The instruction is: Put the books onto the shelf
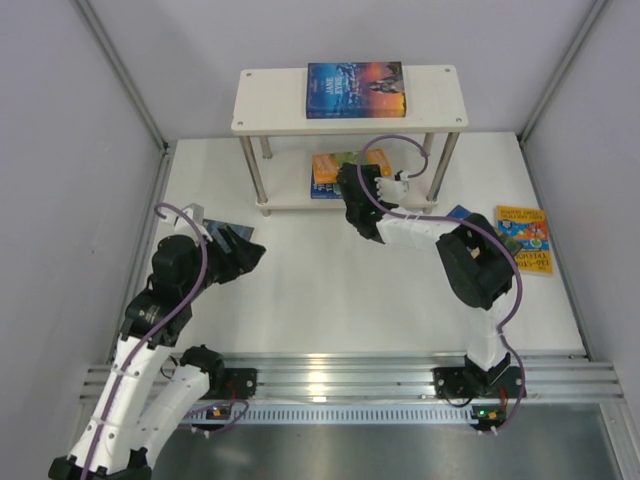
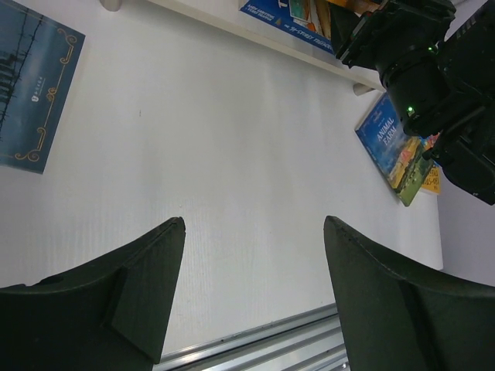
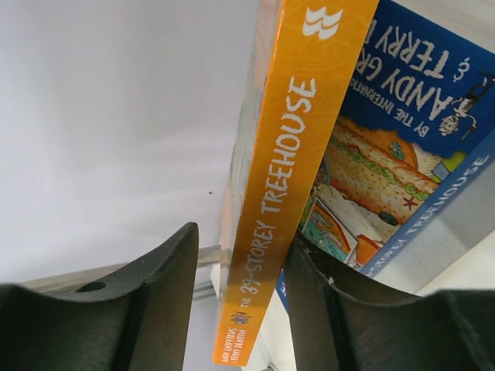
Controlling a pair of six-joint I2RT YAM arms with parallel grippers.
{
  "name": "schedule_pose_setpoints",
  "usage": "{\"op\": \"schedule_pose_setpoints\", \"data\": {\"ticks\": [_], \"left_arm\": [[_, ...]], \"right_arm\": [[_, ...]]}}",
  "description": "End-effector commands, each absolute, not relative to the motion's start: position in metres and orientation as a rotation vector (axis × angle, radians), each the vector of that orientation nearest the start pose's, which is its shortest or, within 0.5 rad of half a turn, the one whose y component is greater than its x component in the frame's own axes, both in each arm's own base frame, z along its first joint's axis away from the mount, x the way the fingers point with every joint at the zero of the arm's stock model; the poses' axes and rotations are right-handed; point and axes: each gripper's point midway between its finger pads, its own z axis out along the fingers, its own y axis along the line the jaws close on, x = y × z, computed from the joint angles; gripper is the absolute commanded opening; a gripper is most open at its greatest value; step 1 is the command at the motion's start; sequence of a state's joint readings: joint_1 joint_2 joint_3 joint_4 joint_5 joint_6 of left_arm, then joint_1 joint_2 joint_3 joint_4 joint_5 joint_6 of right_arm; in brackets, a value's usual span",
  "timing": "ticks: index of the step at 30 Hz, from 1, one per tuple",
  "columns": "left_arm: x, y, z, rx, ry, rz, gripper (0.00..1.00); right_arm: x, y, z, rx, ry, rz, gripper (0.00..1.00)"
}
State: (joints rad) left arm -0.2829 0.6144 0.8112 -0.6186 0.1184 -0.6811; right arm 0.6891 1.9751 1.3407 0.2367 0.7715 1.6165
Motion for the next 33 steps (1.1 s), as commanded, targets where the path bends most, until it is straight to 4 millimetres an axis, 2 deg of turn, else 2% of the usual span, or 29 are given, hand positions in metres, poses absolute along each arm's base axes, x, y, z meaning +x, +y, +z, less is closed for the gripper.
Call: {"op": "schedule_pose_setpoints", "data": {"ticks": [1,6,15,24,28,33], "left_arm": [[0.219,-0.109,0.248,-0.331,2.014,-0.715,0.78],[0.217,-0.108,0.246,-0.341,2.016,-0.713,0.77],[0.214,-0.107,0.249,-0.35,2.0,-0.728,0.77],[0.214,-0.105,0.252,-0.348,1.993,-0.714,0.77],[0.214,-0.105,0.254,-0.346,1.991,-0.712,0.77],[0.214,-0.103,0.255,-0.345,1.991,-0.702,0.77]], "right_arm": [[0.505,0.291,0.194,1.293,1.426,0.884,0.47],[0.496,0.292,0.187,1.277,1.476,0.888,0.5],[0.487,0.294,0.188,1.244,1.511,0.92,0.53],[0.481,0.307,0.181,1.224,1.552,0.952,0.41],[0.478,0.311,0.175,1.233,1.561,0.959,0.4],[0.476,0.312,0.175,1.232,1.572,0.97,0.48]]}}
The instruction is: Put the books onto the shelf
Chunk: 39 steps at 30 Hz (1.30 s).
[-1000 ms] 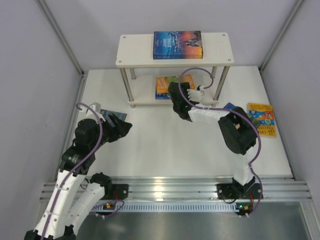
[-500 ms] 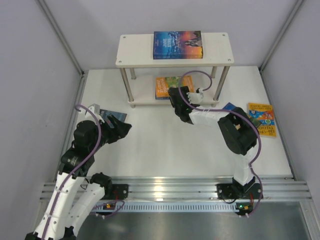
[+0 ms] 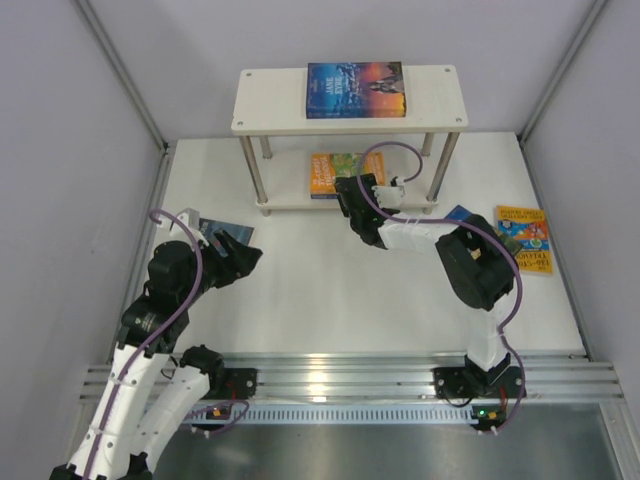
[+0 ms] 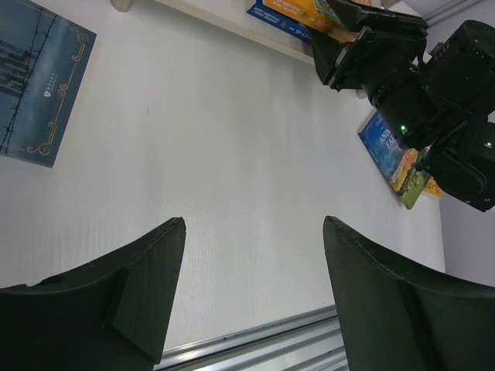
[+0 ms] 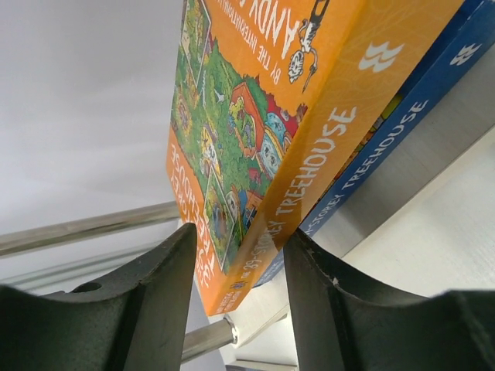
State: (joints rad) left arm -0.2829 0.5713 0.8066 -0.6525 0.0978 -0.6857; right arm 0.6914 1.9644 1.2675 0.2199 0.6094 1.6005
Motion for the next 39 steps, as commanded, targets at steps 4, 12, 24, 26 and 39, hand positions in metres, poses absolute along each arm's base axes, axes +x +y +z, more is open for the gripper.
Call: {"op": "schedule_pose_setpoints", "data": {"ticks": [4,12,24,26,39], "left_arm": [[0.213,-0.102,0.256,-0.347,1.986,-0.695,0.77],[0.212,-0.102,0.254,-0.358,1.987,-0.701,0.77],[0.21,-0.099,0.251,-0.37,1.985,-0.691,0.76],[0.21,-0.099,0.251,-0.367,1.987,-0.691,0.76],[0.209,-0.1,0.251,-0.373,1.981,-0.699,0.76]], "right_arm": [[0.47,0.311,0.178,1.222,1.594,0.969,0.49],[0.464,0.312,0.176,1.185,1.639,0.964,0.46],[0.461,0.31,0.173,1.184,1.637,0.974,0.4],[0.46,0.31,0.175,1.182,1.631,0.982,0.43],[0.457,0.305,0.181,1.183,1.614,0.992,0.4]]}}
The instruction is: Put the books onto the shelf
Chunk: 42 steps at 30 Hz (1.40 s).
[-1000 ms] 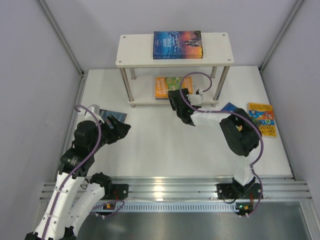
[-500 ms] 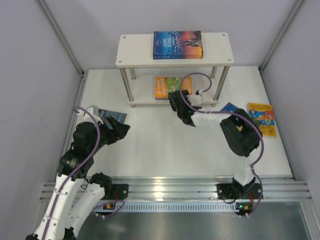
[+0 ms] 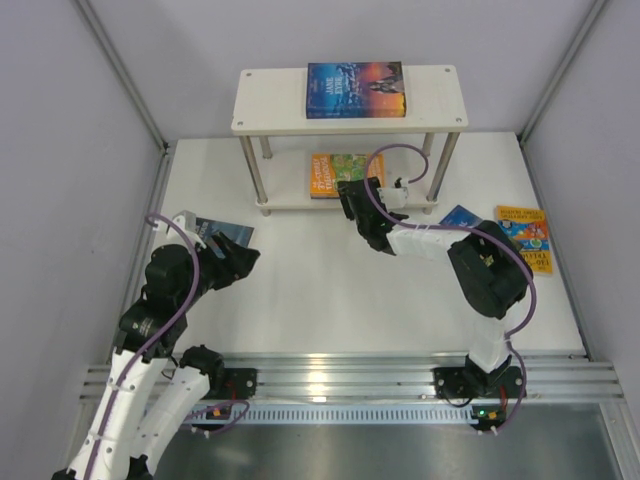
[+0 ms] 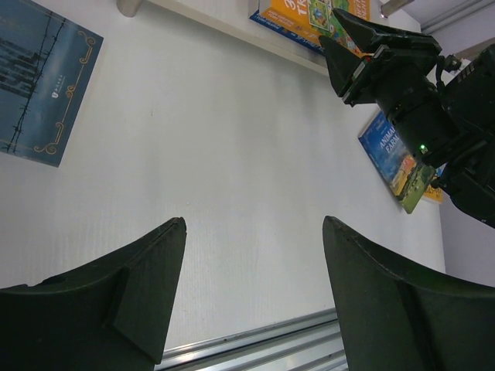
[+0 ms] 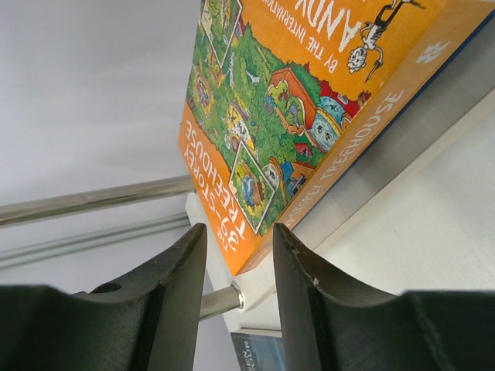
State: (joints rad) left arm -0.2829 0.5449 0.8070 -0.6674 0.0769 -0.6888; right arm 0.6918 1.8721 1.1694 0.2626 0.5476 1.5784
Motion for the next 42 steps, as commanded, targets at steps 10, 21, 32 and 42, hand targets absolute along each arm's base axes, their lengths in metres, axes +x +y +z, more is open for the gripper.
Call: {"op": "schedule_pose_setpoints", "data": {"ticks": [10,21,32,42], "left_arm": [[0.211,-0.098,0.253,-0.379,1.976,-0.685,0.76],[0.214,-0.097,0.253,-0.377,1.973,-0.676,0.76],[0.216,-0.099,0.25,-0.382,1.979,-0.685,0.76],[0.216,-0.097,0.246,-0.389,1.981,-0.676,0.76]], "right_arm": [[0.458,0.304,0.169,1.201,1.632,0.976,0.36],[0.462,0.303,0.161,1.216,1.642,0.954,0.34],[0.458,0.3,0.151,1.228,1.657,0.938,0.35],[0.465,0.296,0.148,1.236,1.655,0.91,0.33]]}}
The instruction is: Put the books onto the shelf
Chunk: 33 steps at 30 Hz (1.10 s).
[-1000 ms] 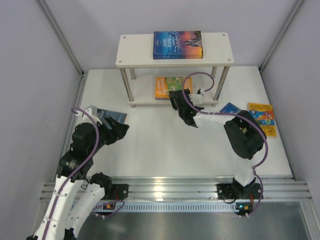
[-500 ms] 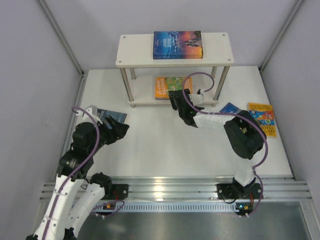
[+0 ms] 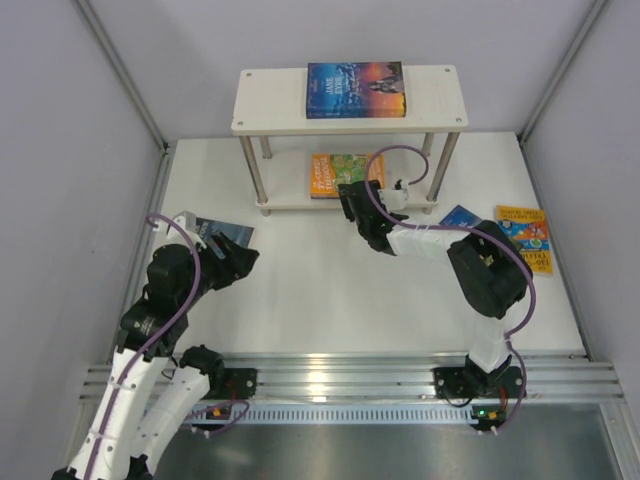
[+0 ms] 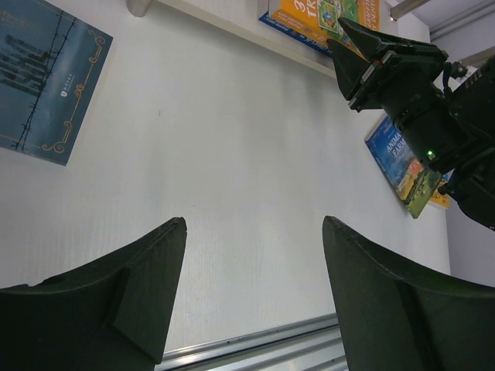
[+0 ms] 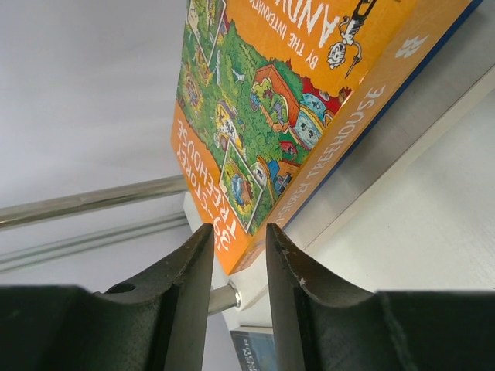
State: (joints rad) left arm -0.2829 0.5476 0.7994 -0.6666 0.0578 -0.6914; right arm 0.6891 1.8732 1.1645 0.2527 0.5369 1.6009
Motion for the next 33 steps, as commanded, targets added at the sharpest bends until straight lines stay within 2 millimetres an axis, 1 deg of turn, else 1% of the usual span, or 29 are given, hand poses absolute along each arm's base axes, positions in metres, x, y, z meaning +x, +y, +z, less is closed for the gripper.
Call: {"op": "schedule_pose_setpoints", "data": {"ticks": [1,6,11,15,24,29,33], "left_arm": [[0.216,-0.098,0.246,-0.388,1.978,-0.676,0.76],[0.216,-0.097,0.246,-0.391,1.98,-0.672,0.76],[0.217,-0.097,0.245,-0.391,1.981,-0.669,0.76],[0.217,-0.096,0.243,-0.393,1.983,-0.663,0.76],[0.218,-0.096,0.242,-0.397,1.983,-0.663,0.76],[0.218,-0.096,0.241,-0.395,1.984,-0.656,0.76],[0.219,-0.095,0.24,-0.395,1.986,-0.654,0.76]], "right_arm": [[0.465,0.296,0.147,1.24,1.654,0.908,0.33],[0.467,0.297,0.145,1.237,1.658,0.901,0.33],[0.47,0.292,0.144,1.24,1.649,0.89,0.33],[0.473,0.293,0.143,1.238,1.647,0.895,0.33],[0.475,0.296,0.141,1.235,1.647,0.903,0.28],[0.479,0.294,0.146,1.228,1.637,0.901,0.26],[0.48,0.294,0.145,1.228,1.636,0.899,0.24]]}}
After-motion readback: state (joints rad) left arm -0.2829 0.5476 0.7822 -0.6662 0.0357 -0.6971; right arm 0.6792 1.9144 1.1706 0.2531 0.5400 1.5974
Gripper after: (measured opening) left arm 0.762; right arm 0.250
